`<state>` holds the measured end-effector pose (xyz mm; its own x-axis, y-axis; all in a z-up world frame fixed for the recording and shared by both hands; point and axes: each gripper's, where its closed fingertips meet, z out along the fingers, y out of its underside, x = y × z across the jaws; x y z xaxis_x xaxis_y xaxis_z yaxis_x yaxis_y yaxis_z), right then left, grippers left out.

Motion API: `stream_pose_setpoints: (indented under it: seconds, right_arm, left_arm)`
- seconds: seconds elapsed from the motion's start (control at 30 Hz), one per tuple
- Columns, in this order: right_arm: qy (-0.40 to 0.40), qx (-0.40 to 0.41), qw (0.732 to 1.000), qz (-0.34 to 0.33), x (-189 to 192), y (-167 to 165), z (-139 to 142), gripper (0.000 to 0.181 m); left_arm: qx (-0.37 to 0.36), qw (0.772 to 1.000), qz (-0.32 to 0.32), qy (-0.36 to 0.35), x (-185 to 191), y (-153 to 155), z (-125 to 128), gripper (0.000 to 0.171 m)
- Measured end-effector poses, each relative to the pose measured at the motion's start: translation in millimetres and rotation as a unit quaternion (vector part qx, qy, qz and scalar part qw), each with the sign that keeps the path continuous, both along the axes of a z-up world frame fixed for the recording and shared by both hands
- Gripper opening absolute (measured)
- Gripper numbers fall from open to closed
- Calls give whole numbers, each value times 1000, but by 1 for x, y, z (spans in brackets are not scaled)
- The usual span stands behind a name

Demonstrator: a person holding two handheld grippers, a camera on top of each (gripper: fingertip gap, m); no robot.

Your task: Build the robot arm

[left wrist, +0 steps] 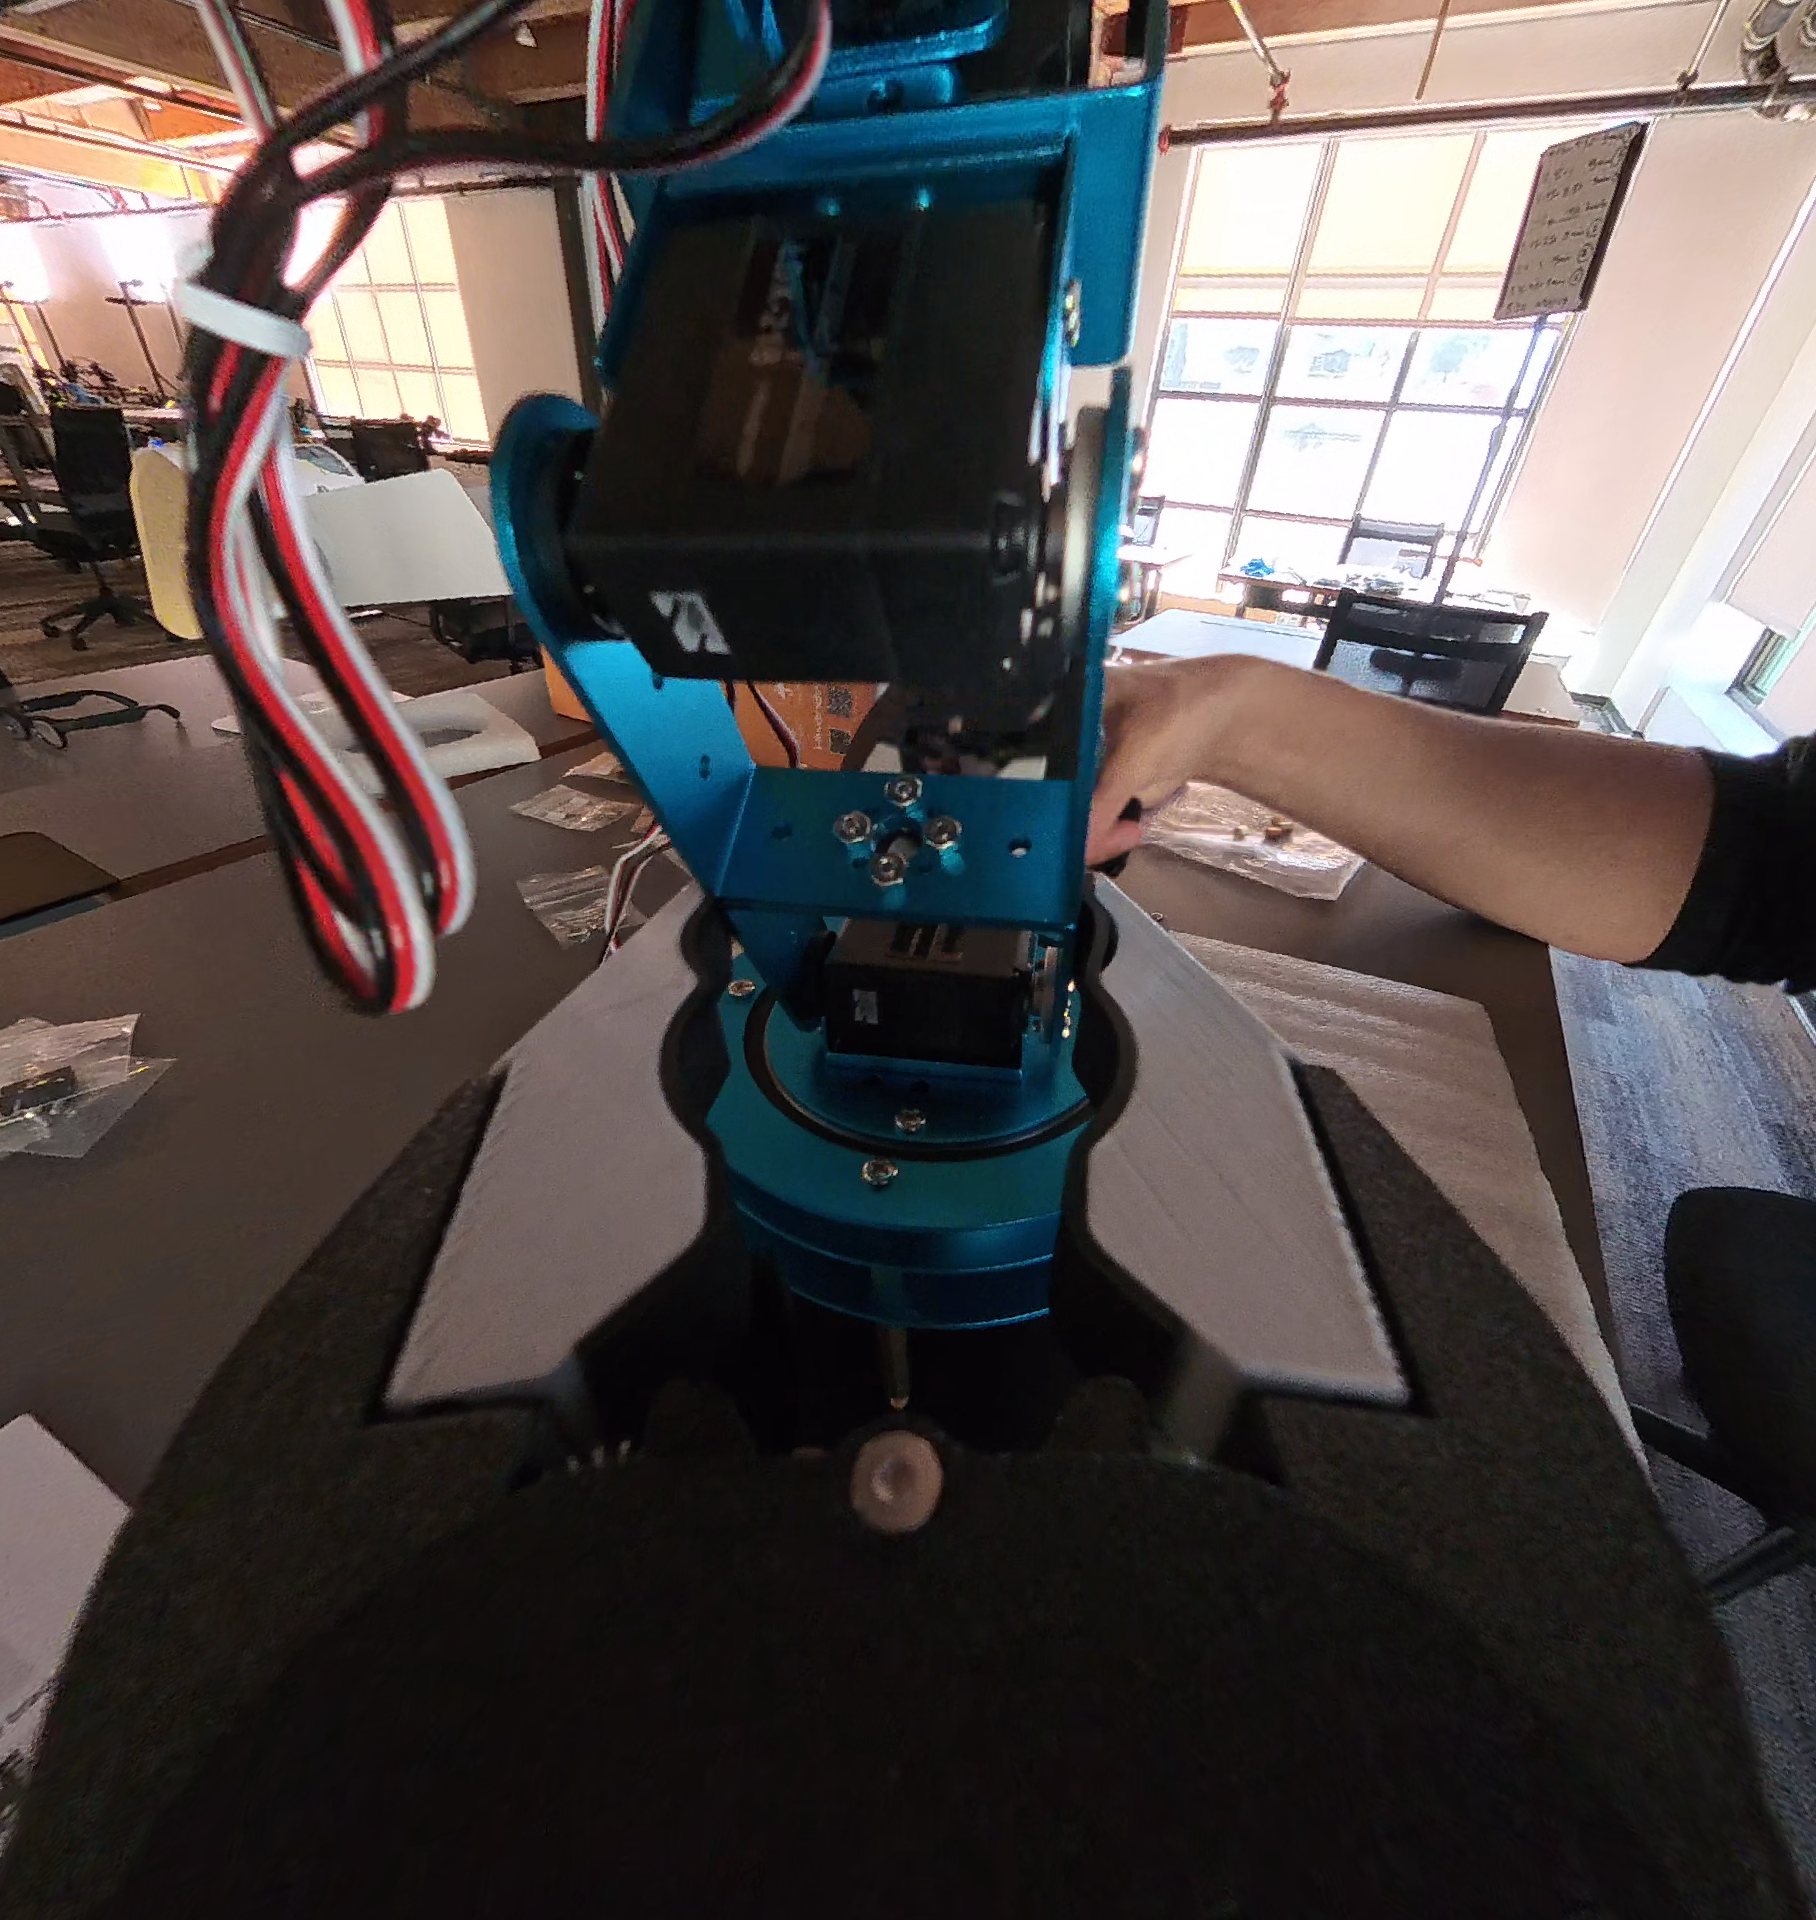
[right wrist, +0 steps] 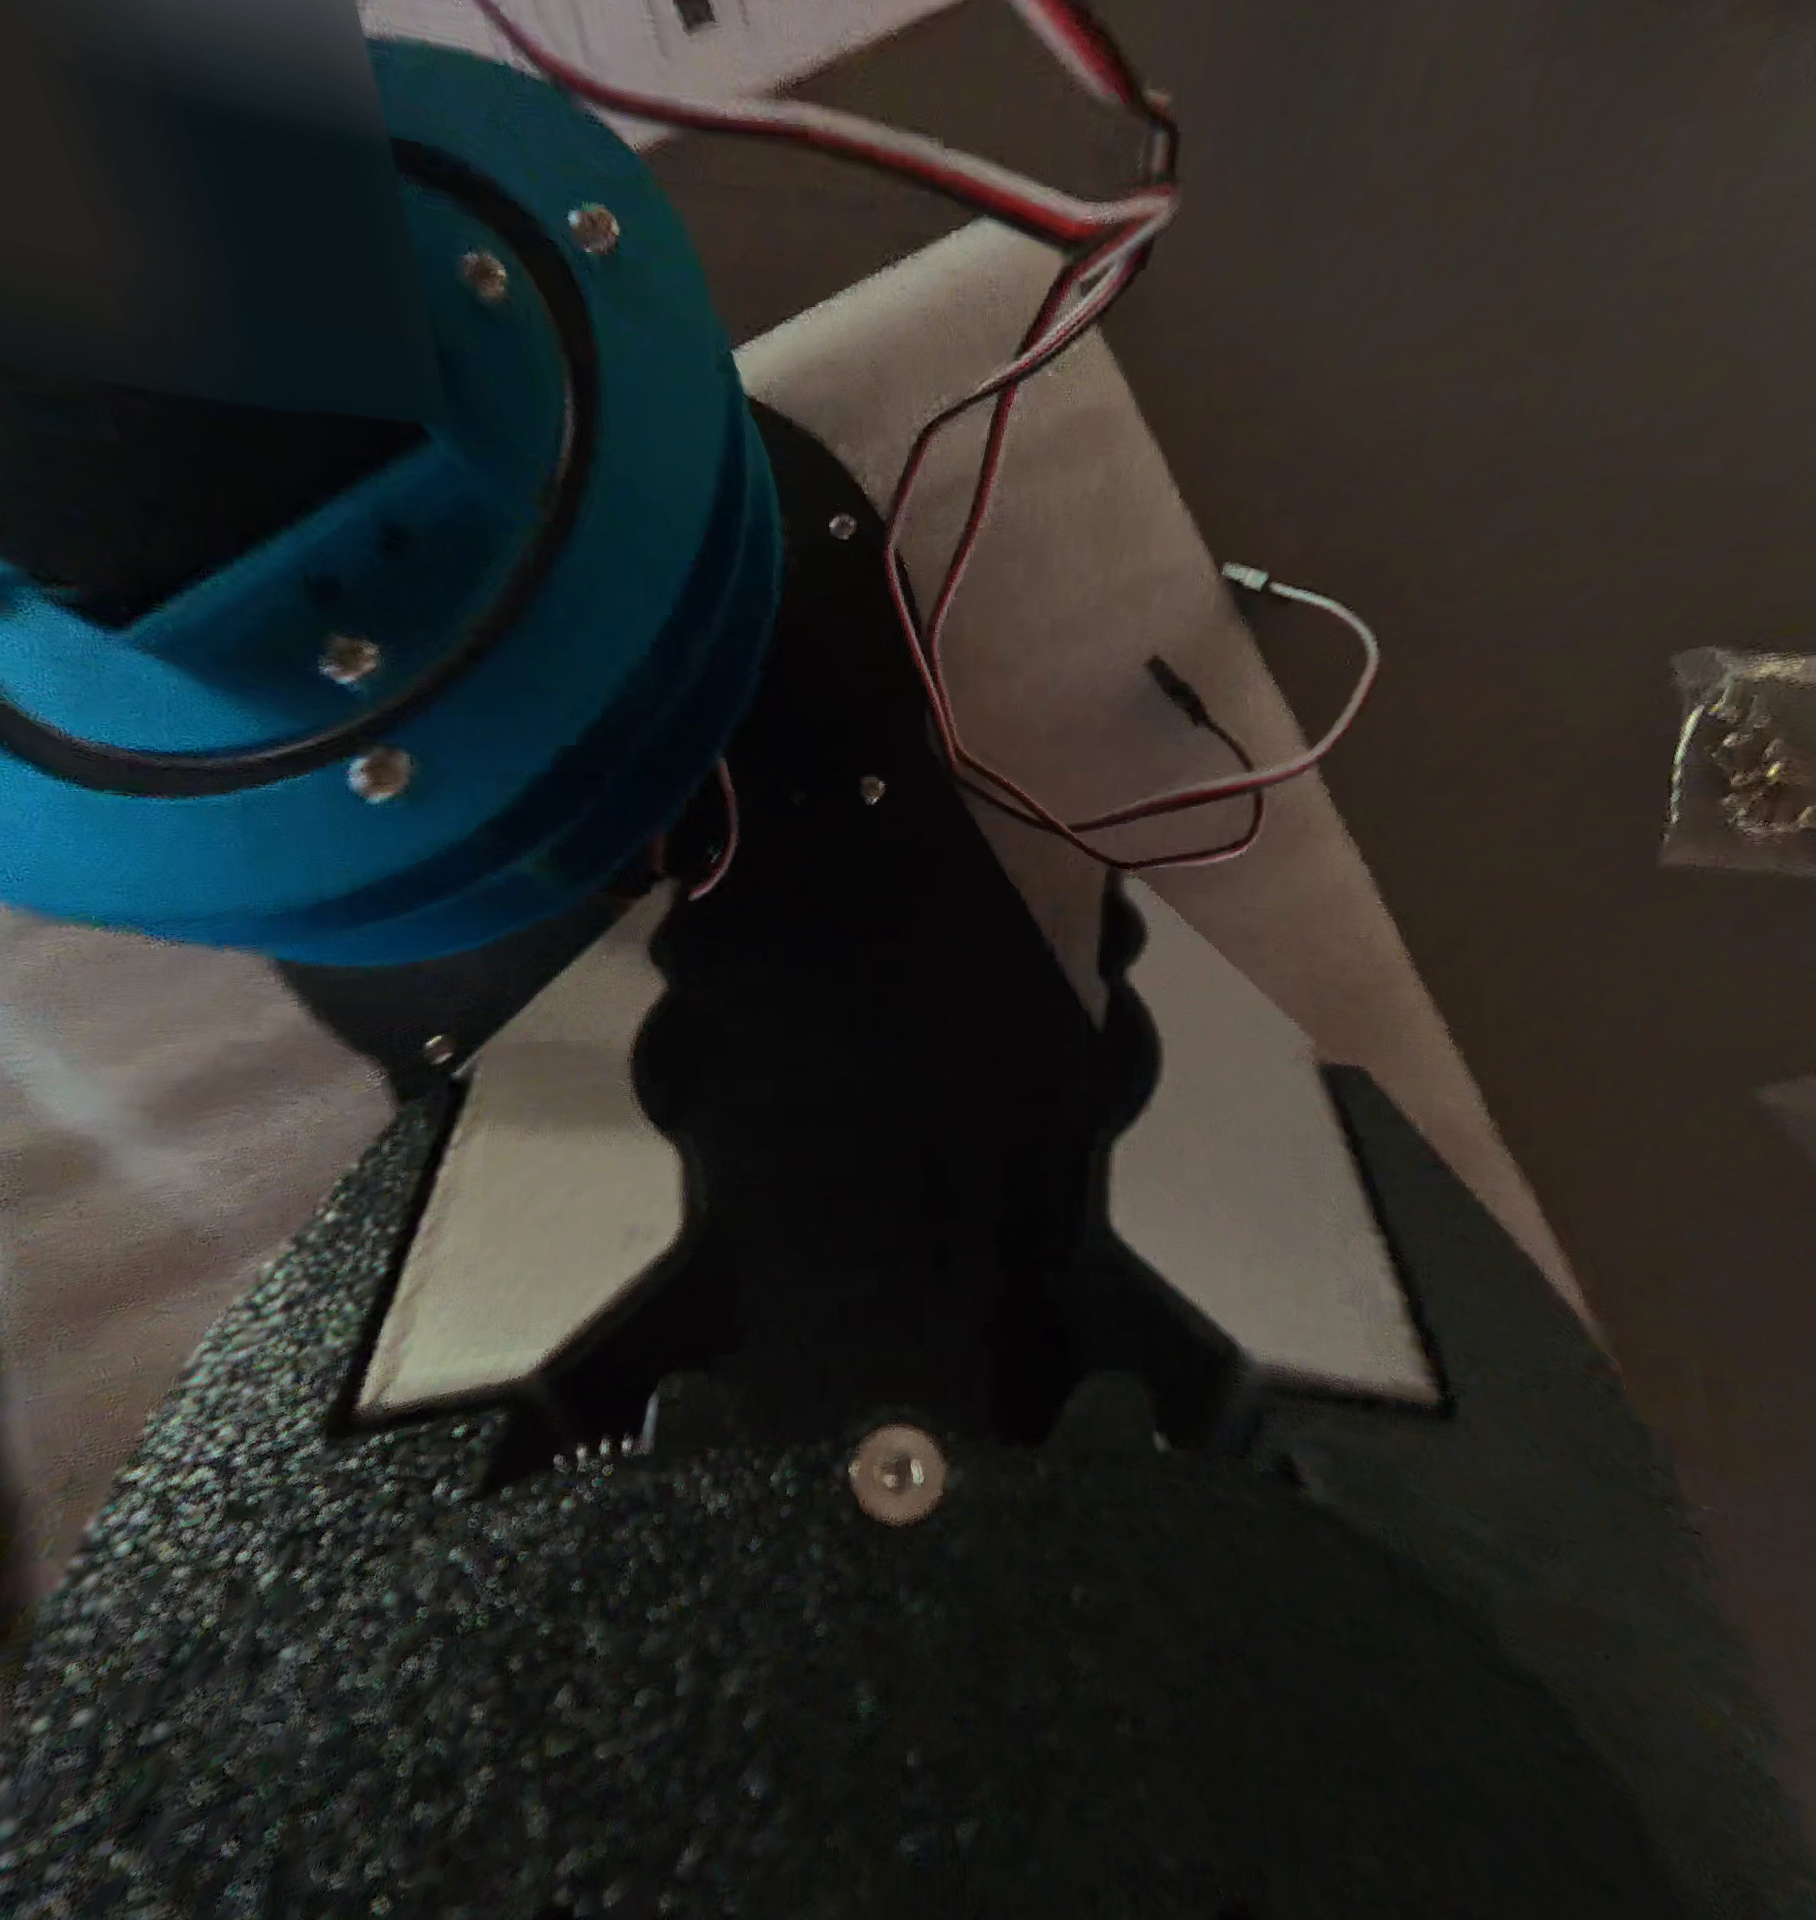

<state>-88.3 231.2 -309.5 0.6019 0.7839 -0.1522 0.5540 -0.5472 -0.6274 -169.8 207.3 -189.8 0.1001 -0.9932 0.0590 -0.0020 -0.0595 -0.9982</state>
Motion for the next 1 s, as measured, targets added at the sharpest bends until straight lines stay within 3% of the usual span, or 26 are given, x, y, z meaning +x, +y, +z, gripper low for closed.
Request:
stream_pose_setpoints:
  seconds: [0.03, 0.07, 0.13, 0.23, 0.33, 0.43, 0.6, 0.73, 0.9, 1.0]
  right_arm:
    - [-7, 19, 1000, 3, -5, 3, -2, 83]
    - [1, 28, 1000, 7, -10, 4, 1, 74]
    - [-17, 55, 998, -7, -4, 12, 1, 88]
    - [-21, 78, 996, -35, 7, 20, 6, 64]
    - [28, 59, 998, -23, -1, 14, 15, 65]
    - [52, 32, 998, 0, -12, 7, 16, 45]
    - [7, 41, 999, 8, -11, 11, 1, 62]
    - [-28, 76, 997, -20, 4, 22, 5, 60]
    - [-6, 119, 992, -48, 10, 34, 24, 69]
    - [26, 106, 994, 2, 0, 17, 28, 55]
  left_arm:
    - [0, 1000, 0, 0, 0, 0, 0, 65]
    - [0, 1000, 1, 0, 0, 0, 0, 65]
    - [0, 1000, 1, 0, -1, 0, 0, 66]
    - [2, 1000, 1, 0, 0, 0, 0, 65]
    - [2, 1000, 1, 2, -1, 0, 0, 65]
    - [2, 1000, 1, 2, 0, 0, 0, 65]
    - [0, 1000, 1, 0, 0, 0, 0, 65]
    - [1, 1000, 1, 0, 0, 0, 0, 66]
    - [2, 1000, 2, 2, 0, 0, 0, 66]
    - [2, 1000, 2, 1, 0, 0, 0, 66]
